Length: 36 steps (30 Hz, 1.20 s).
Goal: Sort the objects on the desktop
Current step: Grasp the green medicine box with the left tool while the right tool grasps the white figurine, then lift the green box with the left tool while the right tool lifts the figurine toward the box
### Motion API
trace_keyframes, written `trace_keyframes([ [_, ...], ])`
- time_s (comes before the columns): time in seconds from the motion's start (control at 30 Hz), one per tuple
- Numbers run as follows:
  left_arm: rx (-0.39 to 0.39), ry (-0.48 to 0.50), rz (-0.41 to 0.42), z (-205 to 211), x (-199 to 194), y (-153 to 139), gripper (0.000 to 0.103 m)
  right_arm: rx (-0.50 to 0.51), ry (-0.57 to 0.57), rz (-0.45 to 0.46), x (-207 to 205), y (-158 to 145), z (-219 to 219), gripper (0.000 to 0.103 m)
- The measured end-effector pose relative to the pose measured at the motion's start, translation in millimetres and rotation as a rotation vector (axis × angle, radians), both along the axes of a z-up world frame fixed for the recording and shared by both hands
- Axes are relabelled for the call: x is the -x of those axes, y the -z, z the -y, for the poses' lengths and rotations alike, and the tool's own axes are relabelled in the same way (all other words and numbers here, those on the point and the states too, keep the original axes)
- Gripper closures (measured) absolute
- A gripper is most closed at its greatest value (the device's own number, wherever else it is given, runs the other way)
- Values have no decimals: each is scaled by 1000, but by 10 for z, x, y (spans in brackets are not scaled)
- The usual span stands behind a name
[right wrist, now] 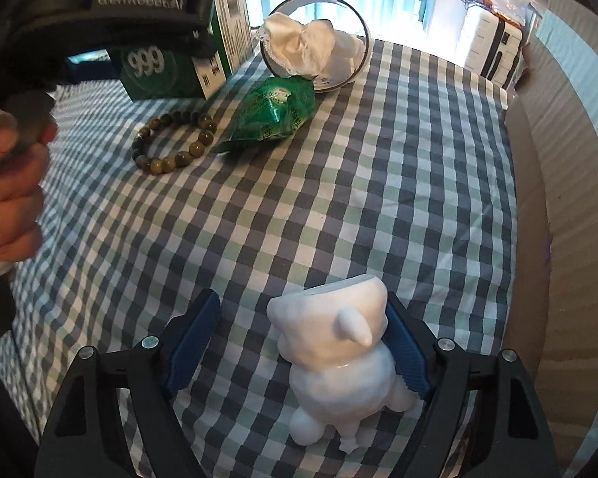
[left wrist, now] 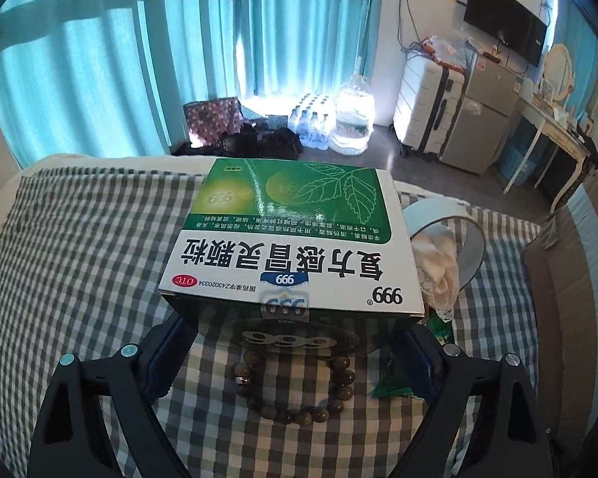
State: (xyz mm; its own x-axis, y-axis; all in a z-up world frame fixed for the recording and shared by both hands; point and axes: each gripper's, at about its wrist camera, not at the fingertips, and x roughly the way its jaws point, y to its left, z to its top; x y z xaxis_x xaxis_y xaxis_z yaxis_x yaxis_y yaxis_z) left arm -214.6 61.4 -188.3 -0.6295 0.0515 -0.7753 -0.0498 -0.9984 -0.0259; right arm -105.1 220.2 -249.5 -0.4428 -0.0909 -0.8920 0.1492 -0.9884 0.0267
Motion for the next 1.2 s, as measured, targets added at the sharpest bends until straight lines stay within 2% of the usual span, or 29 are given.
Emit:
trace_keyframes([
  [0.07, 1, 0, -19, 44, -60, -70, 11, -2, 2, -13, -16, 9, -13, 32],
  [0.1, 5, 1, -29, 67, -92, -104, 11, -5, 12, -22, -26, -3, -27, 45],
  [0.13, 9, 1, -37, 91, -123, -132, 11, 3, 25, -24, -36, -27, -50, 48],
  [0.27, 17, -10, -66, 183, -247, -243, 11, 26, 26, -14, -56, -71, -84, 49],
  [0.63, 29, -62, -95, 425, -531, -439, 11, 55, -27, -67, -142, -248, 13, 49],
  [0.87, 43, -89, -130, 507, -634, -615, 11, 64, -30, -133, -56, -483, 20, 49],
  [0.97, 49, -96, -147, 523, -699, -699, 11, 74, -30, -157, 3, -492, 114, 49],
  [1.2, 54, -106, -178, 517, -825, -863, 11, 109, -25, -240, -129, -787, 106, 49],
])
